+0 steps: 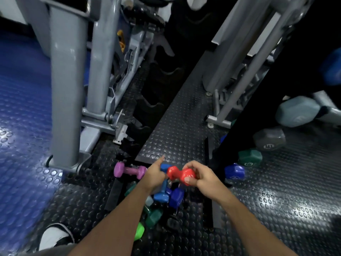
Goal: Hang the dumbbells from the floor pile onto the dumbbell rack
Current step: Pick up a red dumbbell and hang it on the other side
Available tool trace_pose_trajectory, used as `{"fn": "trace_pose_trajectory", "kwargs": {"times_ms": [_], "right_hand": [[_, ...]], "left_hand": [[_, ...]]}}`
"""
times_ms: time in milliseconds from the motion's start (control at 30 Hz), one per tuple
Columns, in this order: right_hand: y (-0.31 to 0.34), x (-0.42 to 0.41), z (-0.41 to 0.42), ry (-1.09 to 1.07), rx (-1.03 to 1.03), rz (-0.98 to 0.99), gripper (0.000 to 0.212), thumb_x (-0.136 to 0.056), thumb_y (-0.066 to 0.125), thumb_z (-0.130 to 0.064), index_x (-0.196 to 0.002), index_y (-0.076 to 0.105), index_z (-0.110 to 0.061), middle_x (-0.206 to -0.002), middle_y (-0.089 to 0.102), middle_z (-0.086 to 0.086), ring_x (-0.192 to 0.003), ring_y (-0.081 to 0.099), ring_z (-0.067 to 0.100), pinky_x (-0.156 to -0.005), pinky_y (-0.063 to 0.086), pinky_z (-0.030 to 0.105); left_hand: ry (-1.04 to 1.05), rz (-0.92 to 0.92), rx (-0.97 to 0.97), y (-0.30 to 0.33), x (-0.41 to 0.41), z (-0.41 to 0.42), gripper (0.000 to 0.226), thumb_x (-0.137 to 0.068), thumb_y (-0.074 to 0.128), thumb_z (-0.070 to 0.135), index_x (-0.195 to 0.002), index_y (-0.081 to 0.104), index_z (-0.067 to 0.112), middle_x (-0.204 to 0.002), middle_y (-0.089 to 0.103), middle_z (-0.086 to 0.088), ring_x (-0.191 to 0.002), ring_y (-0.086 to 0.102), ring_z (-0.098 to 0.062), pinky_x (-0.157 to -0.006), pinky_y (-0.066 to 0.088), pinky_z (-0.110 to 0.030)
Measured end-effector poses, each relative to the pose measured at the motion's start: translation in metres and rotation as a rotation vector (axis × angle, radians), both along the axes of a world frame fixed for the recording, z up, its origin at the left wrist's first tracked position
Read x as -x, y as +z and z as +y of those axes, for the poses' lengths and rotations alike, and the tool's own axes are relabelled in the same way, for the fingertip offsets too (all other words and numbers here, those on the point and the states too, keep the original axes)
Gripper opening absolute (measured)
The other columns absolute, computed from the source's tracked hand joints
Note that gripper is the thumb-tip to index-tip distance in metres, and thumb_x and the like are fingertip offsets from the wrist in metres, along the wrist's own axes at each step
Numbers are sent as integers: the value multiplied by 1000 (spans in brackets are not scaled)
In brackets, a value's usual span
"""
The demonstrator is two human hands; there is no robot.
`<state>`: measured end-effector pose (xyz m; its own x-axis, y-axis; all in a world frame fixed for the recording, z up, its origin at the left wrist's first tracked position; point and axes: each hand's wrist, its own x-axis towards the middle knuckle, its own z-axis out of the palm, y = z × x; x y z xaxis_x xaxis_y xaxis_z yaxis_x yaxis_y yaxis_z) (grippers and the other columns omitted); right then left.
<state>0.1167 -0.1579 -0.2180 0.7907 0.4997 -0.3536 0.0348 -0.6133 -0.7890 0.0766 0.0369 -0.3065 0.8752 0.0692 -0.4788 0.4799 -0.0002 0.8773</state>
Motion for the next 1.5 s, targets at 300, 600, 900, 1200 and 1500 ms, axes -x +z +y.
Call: {"fn": "trace_pose_trajectory", "kwargs": {"times_ms": [300,600,900,1200,1500], "right_hand": [[175,0,15,-51,-292,-20,18,-91,69,-11,-105,74,-21,-89,70,5,-69,61,19,-64,49,26],[361,-2,64,-156,-434,-191,19,-104,56,-25,-112,71,-15,-67,63,-2,-56,54,10,-57,46,23],[500,7,94,-182,-542,-348,36,-98,69,-33,-106,69,2,-54,63,-5,-47,52,8,-51,43,21],[583,-8,94,-222,-446,-484,41,-104,55,-46,-89,64,-9,-63,61,5,-55,63,16,-65,57,33],[579,-45,68,-329,-118,-946,50,-96,59,-28,-144,52,-13,-147,50,9,-135,51,32,-110,42,39]], "left_hand": [[-213,-329,-50,149,6,31,61,-61,75,-4,-118,62,15,-99,67,-1,-84,62,-10,-75,52,-29],[-139,-680,-206,328,37,61,50,-73,86,21,-116,65,34,-105,73,-4,-95,66,-9,-95,53,-35],[-45,-886,-91,469,56,62,74,-83,82,9,-149,49,23,-131,68,2,-122,64,-12,-108,48,-27],[188,-1166,-166,557,36,29,67,-74,86,30,-137,63,29,-107,76,8,-99,71,-10,-95,55,-36],[409,-1138,-230,642,-5,28,17,-87,80,17,-98,69,24,-81,74,-7,-66,70,-17,-67,60,-37]]}}
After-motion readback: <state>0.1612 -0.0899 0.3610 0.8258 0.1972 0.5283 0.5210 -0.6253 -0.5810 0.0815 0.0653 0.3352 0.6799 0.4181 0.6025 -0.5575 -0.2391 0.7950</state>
